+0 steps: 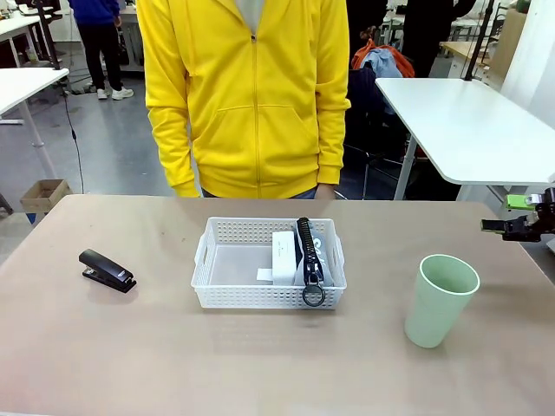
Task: Efficiently arrange items inside the basket to fit them all.
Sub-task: Pick up the Stapler and place it inside the Organizing basket.
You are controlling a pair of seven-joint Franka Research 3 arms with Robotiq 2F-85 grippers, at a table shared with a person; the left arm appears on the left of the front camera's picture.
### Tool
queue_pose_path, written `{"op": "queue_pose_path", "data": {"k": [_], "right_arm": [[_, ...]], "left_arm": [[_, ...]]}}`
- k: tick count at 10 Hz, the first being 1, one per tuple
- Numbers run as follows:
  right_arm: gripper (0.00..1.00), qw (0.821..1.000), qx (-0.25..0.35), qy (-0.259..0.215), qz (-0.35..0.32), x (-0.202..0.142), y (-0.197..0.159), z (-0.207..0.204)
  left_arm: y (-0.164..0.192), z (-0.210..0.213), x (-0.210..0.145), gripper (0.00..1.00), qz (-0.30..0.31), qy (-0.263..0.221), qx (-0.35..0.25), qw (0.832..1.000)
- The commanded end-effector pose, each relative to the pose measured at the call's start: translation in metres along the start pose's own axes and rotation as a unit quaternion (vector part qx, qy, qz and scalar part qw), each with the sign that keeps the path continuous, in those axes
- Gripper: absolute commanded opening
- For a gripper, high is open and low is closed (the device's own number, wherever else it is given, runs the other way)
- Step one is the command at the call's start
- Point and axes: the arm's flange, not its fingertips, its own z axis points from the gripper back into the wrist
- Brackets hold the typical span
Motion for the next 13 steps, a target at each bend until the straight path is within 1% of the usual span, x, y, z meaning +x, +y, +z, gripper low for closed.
{"op": "queue_pose_path", "data": {"k": [1,3,4,5,6,7,8,9,10,11,12,13], "right_arm": [[1.0,1.0,0.002,0.002,-0.009,0.002,0.004,-0.001],[1.0,1.0,0.002,0.002,-0.009,0.002,0.004,-0.001],[1.0,1.0,0.002,0.002,-0.009,0.002,0.004,-0.001],[1.0,1.0,0.002,0.002,-0.009,0.002,0.004,-0.001],[1.0,1.0,0.002,0.002,-0.009,0.002,0.004,-0.001],[1.0,1.0,0.002,0.002,-0.009,0.002,0.004,-0.001],[1.0,1.0,0.002,0.002,-0.009,0.002,0.004,-0.001],[1.0,1.0,0.002,0.002,-0.009,0.002,0.004,-0.001],[1.0,1.0,0.002,0.002,-0.009,0.002,0.004,-0.001],[1.0,1.0,0.002,0.002,-0.009,0.002,0.004,-0.001],[1.0,1.0,0.002,0.002,-0.009,0.002,0.004,-0.001],[1.0,1.0,0.002,0.002,-0.009,0.002,0.004,-0.001]], "left_arm": [[0.0,-0.002,-0.004,1.0,-0.009,-0.006,-0.012,1.0],[0.0,-0.002,-0.004,1.0,-0.009,-0.006,-0.012,1.0],[0.0,0.0,0.0,1.0,0.0,0.0,0.0,1.0],[-0.003,0.002,-0.006,1.0,-0.022,0.051,0.058,0.997],[-0.022,-0.007,-0.01,1.0,-0.083,0.115,0.09,0.986],[-0.045,-0.027,-0.015,1.0,-0.148,0.188,0.115,0.964],[-0.061,-0.049,-0.02,1.0,-0.191,0.238,0.15,0.94],[-0.07,-0.086,-0.03,1.0,-0.236,0.297,0.182,0.907],[-0.07,-0.121,-0.042,1.0,-0.267,0.333,0.221,0.877],[-0.066,-0.15,-0.053,1.0,-0.283,0.345,0.276,0.851],[-0.064,-0.169,-0.064,1.0,-0.308,0.353,0.301,0.83],[-0.06,-0.185,-0.075,1.0,-0.344,0.336,0.328,0.813]]}}
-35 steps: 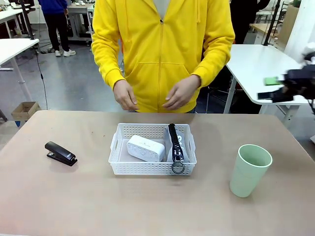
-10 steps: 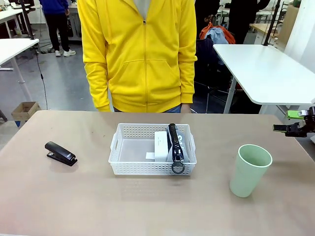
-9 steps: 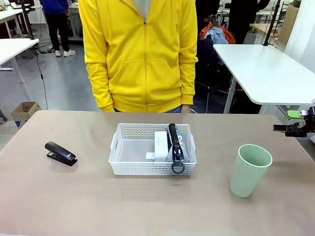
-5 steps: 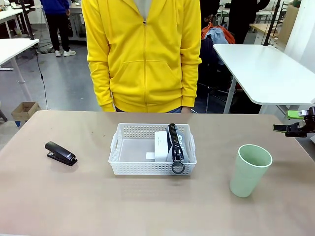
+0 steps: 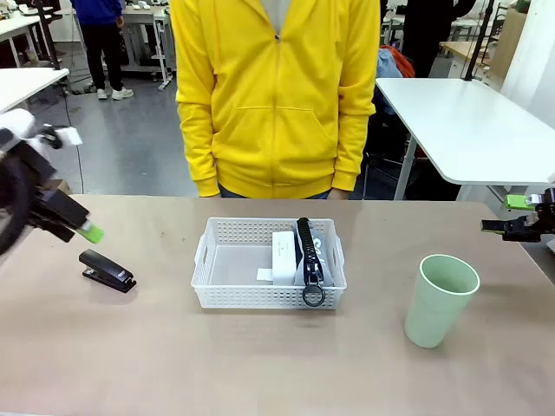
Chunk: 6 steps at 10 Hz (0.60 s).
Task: Efficiently arrange items inside the basket to fit them all.
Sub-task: Pick up the Stapler and place it inside the Organizing basket.
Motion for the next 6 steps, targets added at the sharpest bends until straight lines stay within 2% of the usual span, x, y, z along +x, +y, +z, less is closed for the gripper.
{"op": "queue_pose_path", "data": {"k": [1,2,4,6], "right_arm": [[1.0,1.0,0.002,0.002,-0.008,0.002,0.004,-0.001],[1.0,1.0,0.002,0.002,-0.008,0.002,0.004,-0.001],[1.0,1.0,0.002,0.002,-0.008,0.002,0.004,-0.001],[1.0,1.0,0.002,0.002,-0.008,0.002,0.004,-0.001]], "left_arm": [[0.002,-0.026,-0.001,1.0,-0.012,-0.03,0.128,0.991],[0.0,-0.037,0.001,1.0,-0.025,-0.035,0.177,0.983],[0.005,-0.054,0.002,1.0,0.007,0.013,0.209,0.978],[0.014,-0.06,0.003,1.0,0.035,0.066,0.196,0.978]]}}
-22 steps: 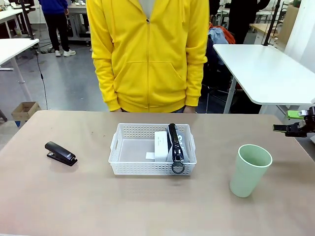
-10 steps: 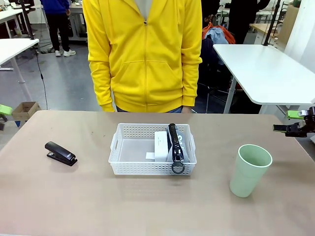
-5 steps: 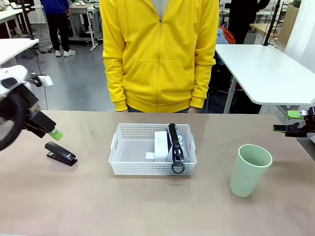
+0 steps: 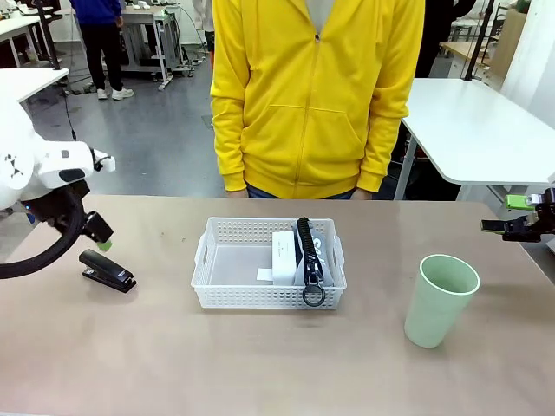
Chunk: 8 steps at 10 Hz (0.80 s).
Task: Efficiently arrange items inside the basket to fit them all.
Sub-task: Pick up the Stapler and place it inside the Organizing basket.
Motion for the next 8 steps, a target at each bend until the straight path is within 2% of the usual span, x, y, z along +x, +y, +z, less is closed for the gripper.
{"op": "queue_pose_path", "data": {"k": [1,3,5,6,8], "right_arm": [[1.0,1.0,0.002,0.002,-0.008,0.002,0.004,-0.001],[1.0,1.0,0.002,0.002,-0.008,0.002,0.004,-0.001],[1.0,1.0,0.002,0.002,-0.008,0.002,0.004,-0.001],[1.0,1.0,0.002,0.002,-0.008,0.002,0.004,-0.001],[1.0,1.0,0.002,0.002,-0.008,0.002,0.004,-0.001]], "left_arm": [[-0.015,-0.003,-0.025,1.0,0.02,0.057,-0.019,0.998],[-0.015,-0.006,-0.026,1.0,0.03,0.07,-0.021,0.997],[-0.011,-0.008,-0.023,1.0,0.071,0.06,-0.006,0.996],[-0.007,-0.012,-0.015,1.0,0.027,0.068,-0.026,0.997],[-0.007,-0.012,-0.015,1.0,0.027,0.068,-0.026,0.997]]}}
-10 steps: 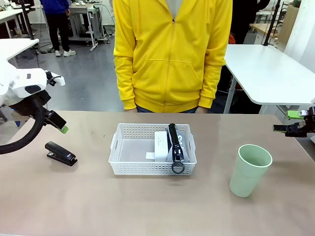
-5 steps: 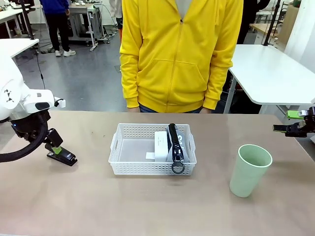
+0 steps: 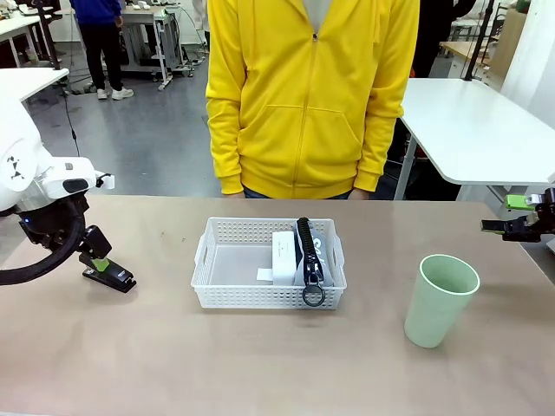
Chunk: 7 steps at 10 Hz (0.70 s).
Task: Efficiently arrange items inside the basket to fit them all.
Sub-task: Pick up the Stapler and place it inside the Organizing basket.
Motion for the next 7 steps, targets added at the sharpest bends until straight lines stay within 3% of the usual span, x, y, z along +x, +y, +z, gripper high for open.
{"op": "queue_pose_path", "data": {"k": [1,2,3,5,6,7], "right_arm": [[1.0,1.0,0.002,0.002,-0.008,0.002,0.004,-0.001],[1.0,1.0,0.002,0.002,-0.008,0.002,0.004,-0.001],[1.0,1.0,0.002,0.002,-0.008,0.002,0.004,-0.001],[1.0,1.0,0.002,0.002,-0.008,0.002,0.004,-0.001],[1.0,1.0,0.002,0.002,-0.008,0.002,0.004,-0.001],[1.0,1.0,0.002,0.002,-0.008,0.002,0.004,-0.001]], "left_arm": [[0.001,0.0,-0.001,1.0,-0.01,0.001,0.0,1.0],[0.0,0.0,0.0,1.0,0.0,0.0,0.0,1.0],[-0.001,0.006,-0.008,1.0,-0.176,-0.023,-0.033,0.984],[0.011,0.002,-0.013,1.0,-0.405,-0.076,-0.088,0.907],[0.016,-0.001,-0.014,1.0,-0.49,-0.099,-0.105,0.86],[0.015,-0.004,-0.012,1.0,-0.577,-0.1,-0.126,0.801]]}}
